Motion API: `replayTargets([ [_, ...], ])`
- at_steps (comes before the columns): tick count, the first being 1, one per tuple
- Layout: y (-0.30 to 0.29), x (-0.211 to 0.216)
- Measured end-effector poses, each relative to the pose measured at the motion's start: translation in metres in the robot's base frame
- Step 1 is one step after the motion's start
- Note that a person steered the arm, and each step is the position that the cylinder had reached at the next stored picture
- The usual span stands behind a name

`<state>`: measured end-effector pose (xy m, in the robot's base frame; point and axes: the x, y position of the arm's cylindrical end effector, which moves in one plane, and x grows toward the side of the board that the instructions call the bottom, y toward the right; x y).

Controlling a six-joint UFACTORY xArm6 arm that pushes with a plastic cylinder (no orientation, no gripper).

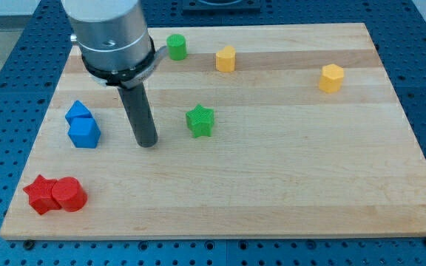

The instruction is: Push the green star to the center right

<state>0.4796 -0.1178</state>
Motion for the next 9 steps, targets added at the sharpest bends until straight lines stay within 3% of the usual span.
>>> replayTargets([
  [6,0.023,-0.036],
  [9,0.201,-0.032],
])
